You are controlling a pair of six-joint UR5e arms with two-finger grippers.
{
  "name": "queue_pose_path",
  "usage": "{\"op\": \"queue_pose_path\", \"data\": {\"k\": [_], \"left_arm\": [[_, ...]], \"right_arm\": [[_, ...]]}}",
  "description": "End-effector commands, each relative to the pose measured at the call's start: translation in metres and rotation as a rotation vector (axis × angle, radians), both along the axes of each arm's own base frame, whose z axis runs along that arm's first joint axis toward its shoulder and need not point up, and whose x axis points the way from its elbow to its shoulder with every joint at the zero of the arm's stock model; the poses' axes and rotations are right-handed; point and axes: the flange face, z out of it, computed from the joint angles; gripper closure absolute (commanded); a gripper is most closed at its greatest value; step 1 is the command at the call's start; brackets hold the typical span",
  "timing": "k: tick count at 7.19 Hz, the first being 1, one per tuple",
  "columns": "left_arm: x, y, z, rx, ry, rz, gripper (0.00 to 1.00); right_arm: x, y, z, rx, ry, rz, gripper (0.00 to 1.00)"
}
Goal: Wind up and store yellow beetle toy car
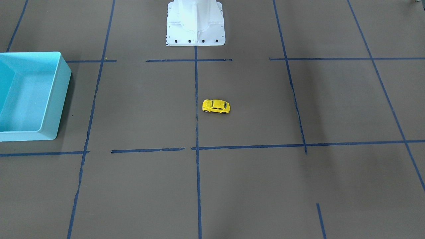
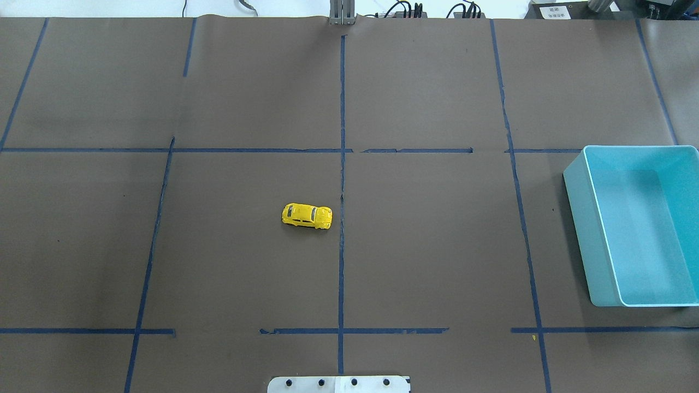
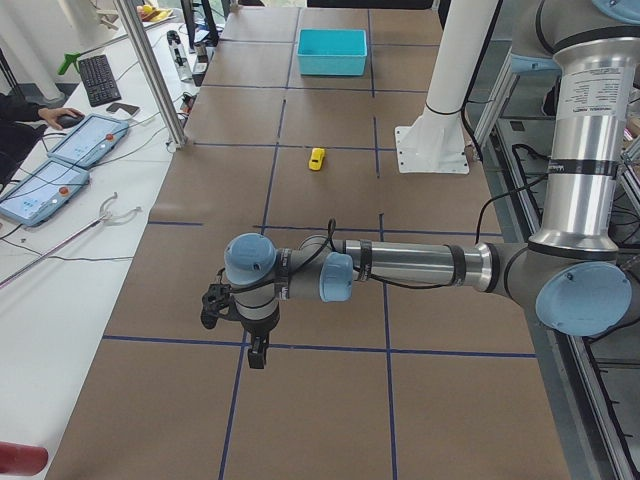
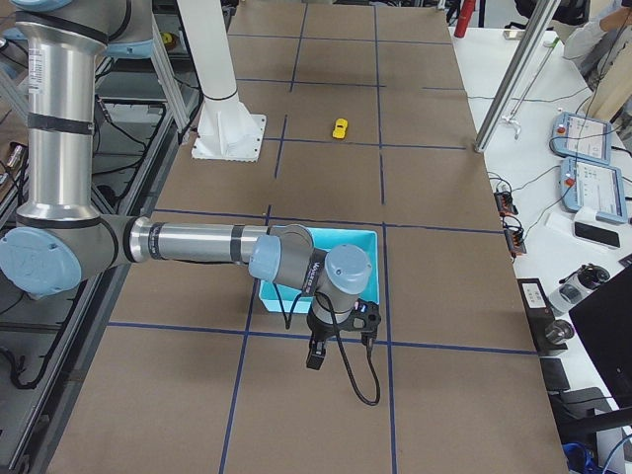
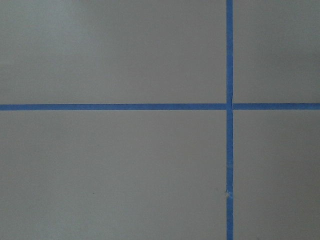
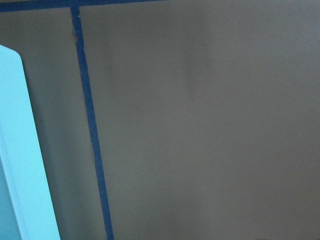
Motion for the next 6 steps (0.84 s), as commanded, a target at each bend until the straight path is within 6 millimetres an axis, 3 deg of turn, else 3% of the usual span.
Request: {"op": "queue_pose_path", "data": {"k": [1,2,4,5,6], "left_arm": [[0.056,-0.021,-0.060,0.034,0.001,0.108,0.01],[0.086,-0.015,-0.103,0.083,-0.015,0.167,0.01],[0.150,0.003,-0.171,0.260,0.001,0.334,0.01],[0.171,0.013,-0.200,0.406,-0.006,0.468,0.01],[0.199,0.027,-0.243,0.568,-0.035,0.586,0.00]], "right_arm": [[0.000,-0.002,-0.004,0.010,0.004,-0.002,0.00],[0.000,-0.002,-0.003,0.008,0.004,-0.002,0.00],[0.000,-0.002,-0.003,0.008,0.004,-0.002,0.00],[0.000,-0.002,-0.003,0.008,0.004,-0.002,0.00],[0.000,-0.002,-0.003,0.008,0.004,-0.002,0.00]]}}
